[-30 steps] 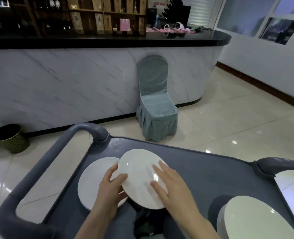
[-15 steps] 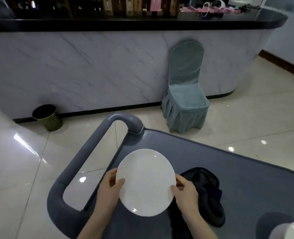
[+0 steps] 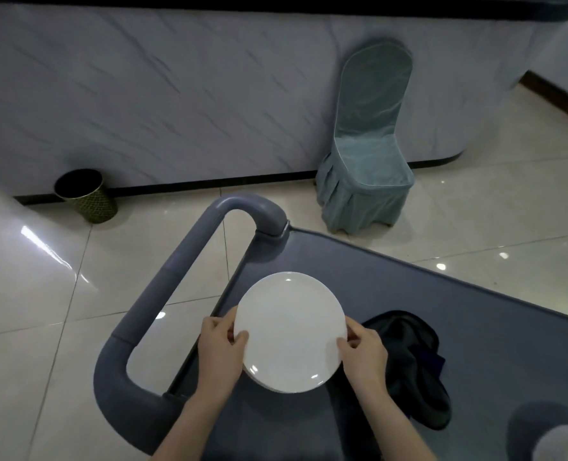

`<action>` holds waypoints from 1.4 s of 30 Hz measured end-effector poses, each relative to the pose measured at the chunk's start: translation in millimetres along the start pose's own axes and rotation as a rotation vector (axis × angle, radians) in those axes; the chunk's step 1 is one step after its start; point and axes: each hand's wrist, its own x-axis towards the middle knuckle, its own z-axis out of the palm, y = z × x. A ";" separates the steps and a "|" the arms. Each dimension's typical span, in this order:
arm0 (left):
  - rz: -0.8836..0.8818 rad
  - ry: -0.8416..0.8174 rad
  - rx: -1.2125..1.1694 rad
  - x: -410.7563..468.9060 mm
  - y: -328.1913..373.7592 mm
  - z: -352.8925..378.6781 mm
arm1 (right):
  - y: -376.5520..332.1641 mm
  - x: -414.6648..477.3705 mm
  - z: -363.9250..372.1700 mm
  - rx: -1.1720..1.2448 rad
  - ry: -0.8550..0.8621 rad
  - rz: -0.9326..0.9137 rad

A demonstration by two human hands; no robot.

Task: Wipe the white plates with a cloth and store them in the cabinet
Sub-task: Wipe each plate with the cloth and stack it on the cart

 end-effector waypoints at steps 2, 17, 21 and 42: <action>0.006 0.015 0.010 0.5 -1.2 2.0 | 0.8 2.2 1.0 -0.018 -0.009 -0.011; 0.164 0.111 0.054 -34.8 32.5 37.9 | 21.8 -7.0 -54.4 0.076 -0.036 -0.070; 0.277 -0.108 0.017 -66.4 66.5 82.9 | 39.1 -19.6 -111.6 0.011 0.044 -0.153; 1.298 -0.506 0.693 -209.5 173.2 285.2 | 239.7 -111.7 -378.8 -0.890 0.210 0.051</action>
